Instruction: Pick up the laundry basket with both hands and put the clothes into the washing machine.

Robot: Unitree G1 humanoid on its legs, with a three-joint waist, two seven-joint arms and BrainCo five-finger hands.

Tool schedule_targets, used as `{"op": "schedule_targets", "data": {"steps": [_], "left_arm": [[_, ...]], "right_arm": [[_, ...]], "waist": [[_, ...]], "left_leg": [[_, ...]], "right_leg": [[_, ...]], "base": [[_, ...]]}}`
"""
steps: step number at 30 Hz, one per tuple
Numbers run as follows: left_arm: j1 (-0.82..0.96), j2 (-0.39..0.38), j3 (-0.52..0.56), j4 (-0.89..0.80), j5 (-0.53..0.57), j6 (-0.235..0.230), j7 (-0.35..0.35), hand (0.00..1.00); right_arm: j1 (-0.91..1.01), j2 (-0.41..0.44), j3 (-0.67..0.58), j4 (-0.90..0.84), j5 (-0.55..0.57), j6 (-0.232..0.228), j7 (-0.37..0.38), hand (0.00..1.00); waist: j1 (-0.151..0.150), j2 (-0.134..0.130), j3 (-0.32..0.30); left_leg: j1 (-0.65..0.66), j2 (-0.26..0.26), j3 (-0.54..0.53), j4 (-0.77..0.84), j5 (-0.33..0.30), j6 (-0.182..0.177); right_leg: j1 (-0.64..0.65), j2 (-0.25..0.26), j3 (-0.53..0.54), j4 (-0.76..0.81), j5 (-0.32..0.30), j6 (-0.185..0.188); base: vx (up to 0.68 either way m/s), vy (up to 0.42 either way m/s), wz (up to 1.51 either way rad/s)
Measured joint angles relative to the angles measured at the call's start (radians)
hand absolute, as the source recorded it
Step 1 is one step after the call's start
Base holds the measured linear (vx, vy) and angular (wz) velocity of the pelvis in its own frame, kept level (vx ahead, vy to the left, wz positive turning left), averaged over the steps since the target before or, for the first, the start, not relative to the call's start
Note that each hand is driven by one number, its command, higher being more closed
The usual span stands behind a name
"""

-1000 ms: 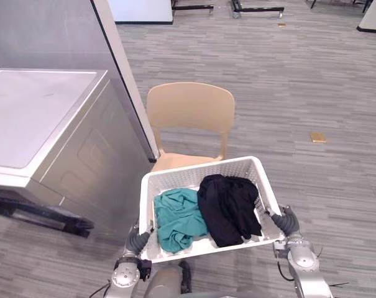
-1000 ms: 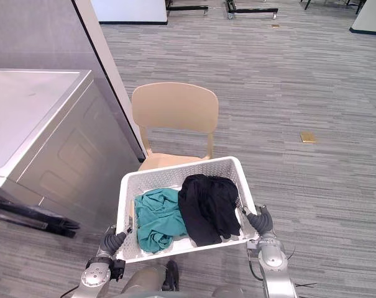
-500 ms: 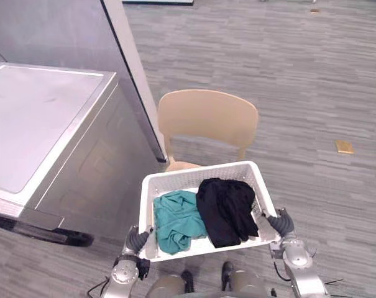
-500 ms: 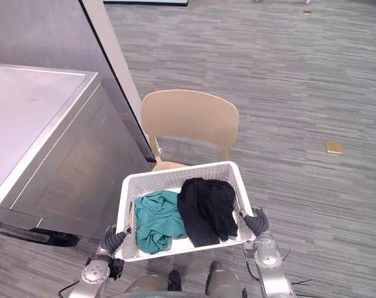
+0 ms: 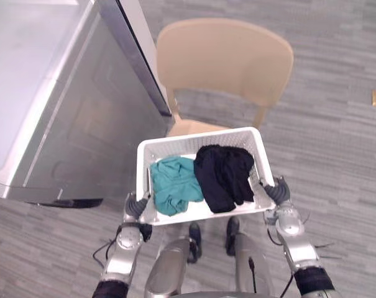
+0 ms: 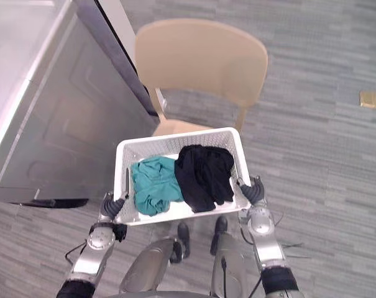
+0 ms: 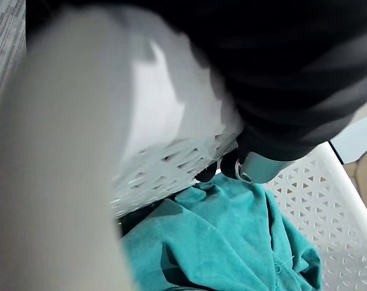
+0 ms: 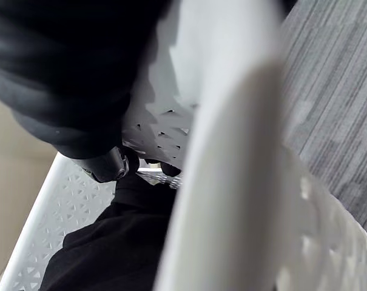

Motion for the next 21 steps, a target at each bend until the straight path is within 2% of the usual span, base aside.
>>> {"op": "schedule_targets", "data": {"steps": [1,2,3,7,12,18,21], "left_arm": [[-0.019,0.001,0.005,0.004,-0.002,0.0,0.005,1.0],[-0.067,0.006,0.015,0.02,-0.007,-0.001,0.019,0.0],[-0.116,0.015,0.021,0.042,-0.008,-0.007,0.026,0.0],[-0.222,0.011,0.057,0.088,-0.021,-0.02,0.05,0.0],[-0.247,0.006,0.089,0.092,-0.017,-0.033,0.071,0.0],[-0.241,-0.006,0.102,0.084,0.003,-0.034,0.087,0.0],[-0.204,-0.009,0.109,0.043,0.002,-0.035,0.089,0.0]], "right_arm": [[-0.016,0.0,0.003,0.0,0.0,0.0,-0.007,1.0],[-0.05,0.0,0.005,0.001,0.001,0.0,-0.022,1.0],[-0.083,0.003,0.005,0.012,0.002,0.0,-0.041,0.0],[-0.154,0.014,0.005,0.052,0.032,-0.005,-0.065,0.0],[-0.166,0.031,0.009,0.069,0.057,-0.026,-0.065,0.0],[-0.13,0.031,0.008,0.063,0.079,-0.047,-0.061,0.0],[-0.068,0.04,0.006,0.02,0.08,-0.042,-0.041,0.0]], "waist": [[0.0,0.0,0.004],[0.001,0.0,0.013],[0.003,-0.006,0.017],[0.016,-0.013,0.03],[0.02,-0.015,0.031],[0.022,-0.019,0.033],[0.023,-0.035,0.042]], "left_leg": [[-0.019,0.012,0.001,0.015,-0.018,0.008],[-0.051,0.03,0.005,0.033,-0.055,0.024],[-0.096,0.045,0.013,0.062,-0.069,0.027],[-0.16,0.07,0.022,0.105,-0.073,0.024],[-0.179,0.101,0.02,0.127,-0.072,0.021],[-0.172,0.109,0.016,0.129,-0.067,0.024],[-0.139,0.113,0.015,0.124,-0.067,0.024]], "right_leg": [[-0.02,0.009,0.0,0.012,0.0,-0.001],[-0.061,0.023,-0.001,0.038,0.001,-0.002],[-0.104,0.029,0.001,0.059,0.004,-0.008],[-0.16,0.042,-0.002,0.074,0.023,-0.027],[-0.162,0.059,-0.019,0.063,0.029,-0.032],[-0.146,0.062,-0.033,0.062,0.033,-0.039],[-0.11,0.068,-0.033,0.052,0.032,-0.038]], "base": [[-0.23,-0.034,-0.24],[-0.21,-0.03,-0.18],[-0.22,-0.036,-0.16],[-0.19,-0.043,-0.09],[-0.07,-0.044,0.0],[-0.01,-0.012,0.02],[0.01,0.004,-0.01]]}}
